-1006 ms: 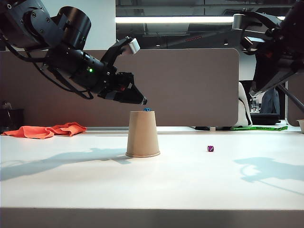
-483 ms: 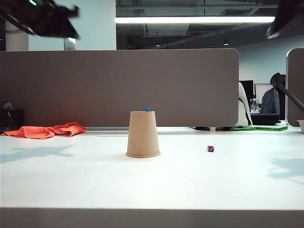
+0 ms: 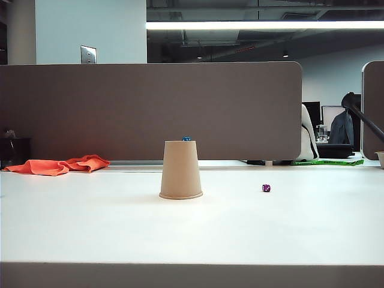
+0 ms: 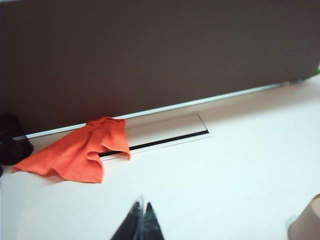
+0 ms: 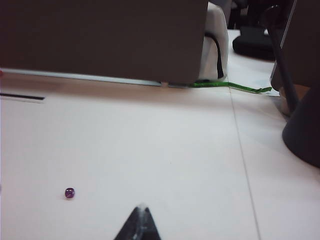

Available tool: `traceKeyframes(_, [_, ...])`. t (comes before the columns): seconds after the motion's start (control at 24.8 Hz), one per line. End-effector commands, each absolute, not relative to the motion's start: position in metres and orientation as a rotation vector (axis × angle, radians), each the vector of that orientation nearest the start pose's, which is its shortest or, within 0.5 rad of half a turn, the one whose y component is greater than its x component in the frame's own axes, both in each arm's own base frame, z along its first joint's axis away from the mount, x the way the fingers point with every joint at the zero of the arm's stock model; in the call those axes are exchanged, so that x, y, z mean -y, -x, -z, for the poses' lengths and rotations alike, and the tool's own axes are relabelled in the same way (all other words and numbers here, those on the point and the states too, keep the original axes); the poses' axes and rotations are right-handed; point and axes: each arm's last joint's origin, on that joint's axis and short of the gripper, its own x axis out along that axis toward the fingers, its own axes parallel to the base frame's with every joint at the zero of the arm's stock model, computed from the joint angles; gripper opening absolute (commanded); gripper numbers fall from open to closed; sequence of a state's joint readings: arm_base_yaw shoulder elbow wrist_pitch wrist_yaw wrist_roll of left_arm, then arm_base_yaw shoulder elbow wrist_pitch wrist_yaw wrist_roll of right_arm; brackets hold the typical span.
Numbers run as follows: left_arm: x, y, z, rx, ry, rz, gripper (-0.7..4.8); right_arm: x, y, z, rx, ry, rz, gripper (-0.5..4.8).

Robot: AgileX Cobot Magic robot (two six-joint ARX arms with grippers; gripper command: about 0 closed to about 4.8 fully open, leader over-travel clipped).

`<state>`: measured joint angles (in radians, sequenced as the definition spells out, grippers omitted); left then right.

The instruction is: Throw the dice onto the paper cup, compare its value with the values of the other dice on the table, place the die with the higher value on the paper cup, and take no action if both dice have the same value.

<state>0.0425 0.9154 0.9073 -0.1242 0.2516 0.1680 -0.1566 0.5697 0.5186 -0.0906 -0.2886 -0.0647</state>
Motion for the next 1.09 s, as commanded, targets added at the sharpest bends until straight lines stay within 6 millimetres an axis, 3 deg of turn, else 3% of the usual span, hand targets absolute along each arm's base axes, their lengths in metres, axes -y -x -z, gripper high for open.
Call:
traceKeyframes(0.04, [-0.001,-0.181,-0.346,-0.107,-0.105,0.195,-0.06,0.011,-0.128,-0.267,-0.027,-0.019,-0.138,-0.01])
traceKeyframes(0.28, [-0.001,-0.150,-0.315,-0.115,-0.069,0.158,-0.06,0.010,-0.110,-0.235,0.076,-0.067,-0.093,-0.01])
traceKeyframes(0.6, [0.016,-0.128,-0.298,-0.105,-0.080,0.158,-0.06,-0.011,-0.105,-0.210,0.076,-0.075,-0.107,-0.02])
traceKeyframes(0.76, [0.019,-0.121,-0.297,-0.109,-0.092,0.170,-0.06,-0.023,-0.103,-0.209,0.084,-0.003,-0.170,-0.01])
traceKeyframes(1.09, [0.016,-0.099,-0.295,-0.084,-0.170,0.180,-0.06,-0.018,-0.100,-0.212,0.114,0.003,-0.183,-0.01])
